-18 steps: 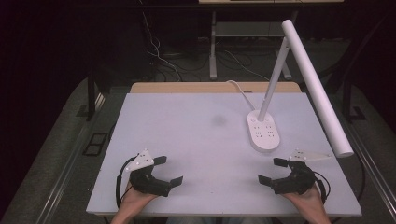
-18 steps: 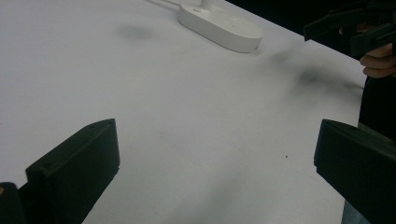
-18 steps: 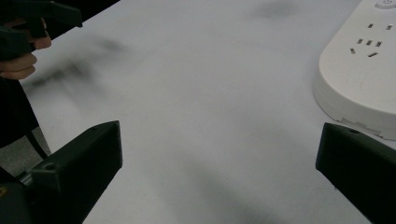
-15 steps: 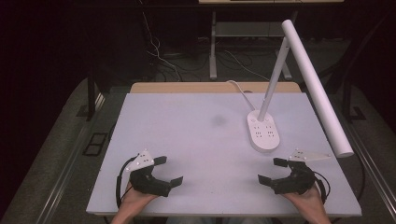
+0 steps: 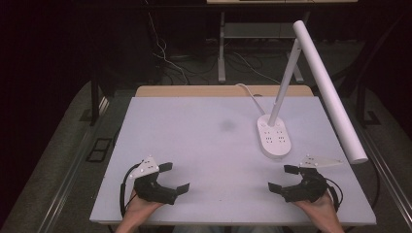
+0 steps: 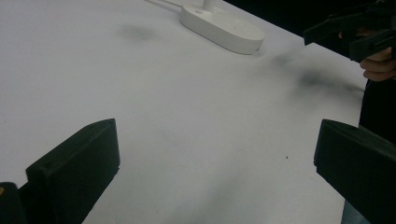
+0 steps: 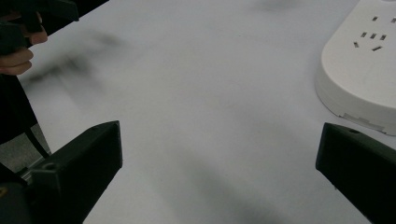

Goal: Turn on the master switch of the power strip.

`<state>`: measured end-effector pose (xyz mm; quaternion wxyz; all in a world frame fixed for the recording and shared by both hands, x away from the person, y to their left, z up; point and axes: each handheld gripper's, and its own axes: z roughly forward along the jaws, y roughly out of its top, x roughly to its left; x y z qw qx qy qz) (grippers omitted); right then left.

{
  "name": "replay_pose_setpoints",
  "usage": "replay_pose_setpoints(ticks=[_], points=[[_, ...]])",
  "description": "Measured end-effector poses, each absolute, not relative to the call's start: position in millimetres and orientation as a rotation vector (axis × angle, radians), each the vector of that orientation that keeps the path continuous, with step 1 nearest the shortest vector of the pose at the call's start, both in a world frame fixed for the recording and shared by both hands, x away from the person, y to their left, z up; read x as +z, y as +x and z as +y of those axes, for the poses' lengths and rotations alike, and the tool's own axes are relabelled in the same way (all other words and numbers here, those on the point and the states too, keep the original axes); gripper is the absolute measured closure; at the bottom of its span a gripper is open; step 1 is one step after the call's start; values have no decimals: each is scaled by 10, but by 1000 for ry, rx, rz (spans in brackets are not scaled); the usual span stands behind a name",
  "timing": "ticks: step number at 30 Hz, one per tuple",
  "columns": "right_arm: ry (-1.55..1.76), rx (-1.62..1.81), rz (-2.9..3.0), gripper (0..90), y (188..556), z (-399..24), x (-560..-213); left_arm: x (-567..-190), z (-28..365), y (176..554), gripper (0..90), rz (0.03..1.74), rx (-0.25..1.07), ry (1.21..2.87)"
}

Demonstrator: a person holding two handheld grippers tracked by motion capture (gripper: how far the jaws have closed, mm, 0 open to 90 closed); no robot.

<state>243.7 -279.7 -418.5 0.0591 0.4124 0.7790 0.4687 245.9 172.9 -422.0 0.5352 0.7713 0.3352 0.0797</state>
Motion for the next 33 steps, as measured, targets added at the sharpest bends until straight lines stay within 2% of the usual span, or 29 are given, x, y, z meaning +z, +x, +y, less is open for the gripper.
replay_pose_setpoints(ticks=[20, 33], points=[[1279, 1389, 2361, 1, 2437, -2797, -4156, -4218, 1767, 2451, 0, 817, 194, 1825], [1272, 1317, 2414, 1, 2562, -2747, -4093, -4231, 1782, 2462, 0, 839, 198, 1818]])
